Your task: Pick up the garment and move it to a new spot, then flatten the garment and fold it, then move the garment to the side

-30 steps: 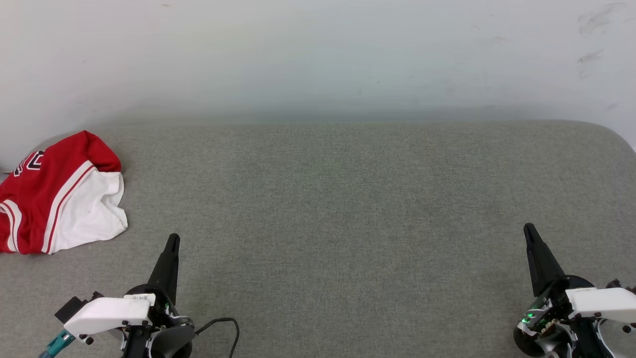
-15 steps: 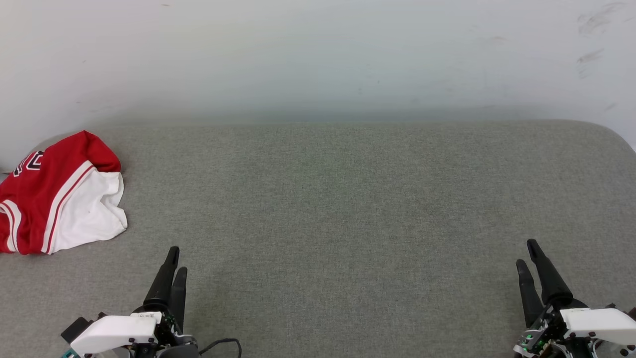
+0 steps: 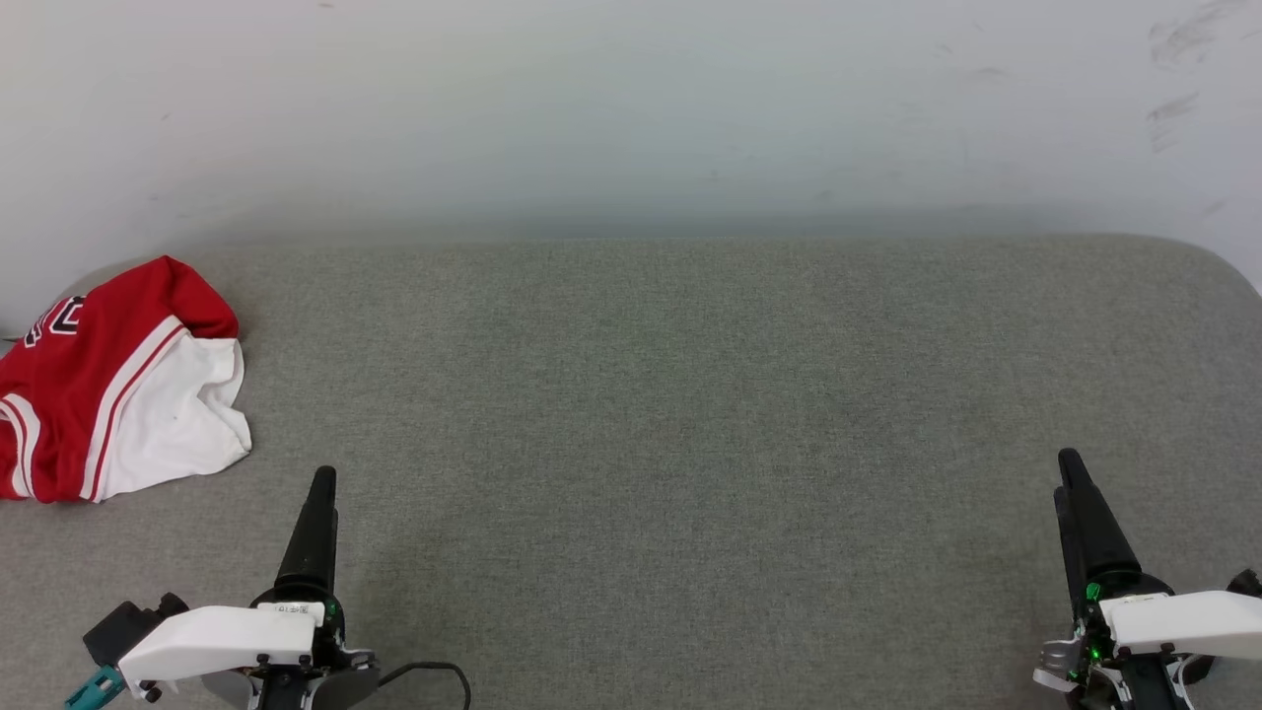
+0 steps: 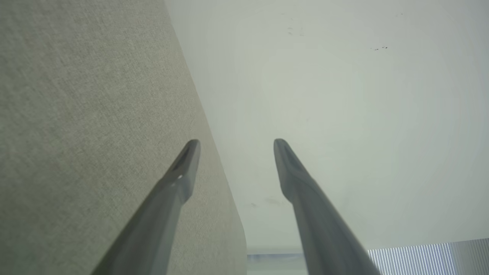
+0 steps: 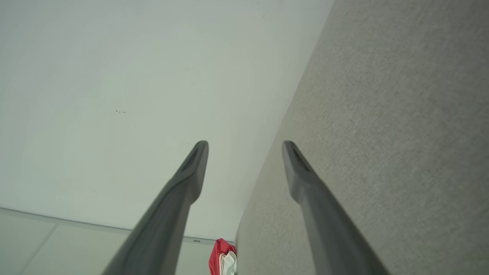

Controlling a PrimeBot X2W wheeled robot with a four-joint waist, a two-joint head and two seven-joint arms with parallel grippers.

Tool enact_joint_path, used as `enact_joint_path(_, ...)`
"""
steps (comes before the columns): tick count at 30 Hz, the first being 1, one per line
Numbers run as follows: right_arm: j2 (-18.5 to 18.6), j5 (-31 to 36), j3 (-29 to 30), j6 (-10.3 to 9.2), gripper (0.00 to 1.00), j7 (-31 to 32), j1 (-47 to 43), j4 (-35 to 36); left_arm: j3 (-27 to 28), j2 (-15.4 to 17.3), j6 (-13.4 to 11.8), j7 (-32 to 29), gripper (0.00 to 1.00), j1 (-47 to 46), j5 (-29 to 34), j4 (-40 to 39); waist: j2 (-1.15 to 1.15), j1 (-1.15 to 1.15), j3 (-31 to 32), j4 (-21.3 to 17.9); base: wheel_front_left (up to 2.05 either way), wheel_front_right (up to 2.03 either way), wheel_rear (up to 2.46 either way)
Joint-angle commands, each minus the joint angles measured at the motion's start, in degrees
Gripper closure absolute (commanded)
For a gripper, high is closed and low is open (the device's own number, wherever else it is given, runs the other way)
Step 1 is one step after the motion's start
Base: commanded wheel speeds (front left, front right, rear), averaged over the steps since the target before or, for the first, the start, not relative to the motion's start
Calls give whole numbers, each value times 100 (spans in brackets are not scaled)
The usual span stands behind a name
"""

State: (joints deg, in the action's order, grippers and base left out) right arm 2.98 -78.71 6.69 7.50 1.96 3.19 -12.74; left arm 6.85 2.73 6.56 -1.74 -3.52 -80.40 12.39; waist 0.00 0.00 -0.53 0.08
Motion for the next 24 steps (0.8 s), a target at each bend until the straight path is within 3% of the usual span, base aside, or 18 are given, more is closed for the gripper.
enact_joint_path(1, -2, 320, -4, 0, 0, -86, 60, 202, -2, 11, -57, 75, 0, -142, 288, -202, 0, 0, -4, 3, 0, 0, 0)
enact_joint_path(24, -6, 3109, -346, 0, 0, -592, -65, 863, -438, 14, -787, 577, 0, -47, 2951, -765, 0, 0, -52, 38, 0, 0, 0)
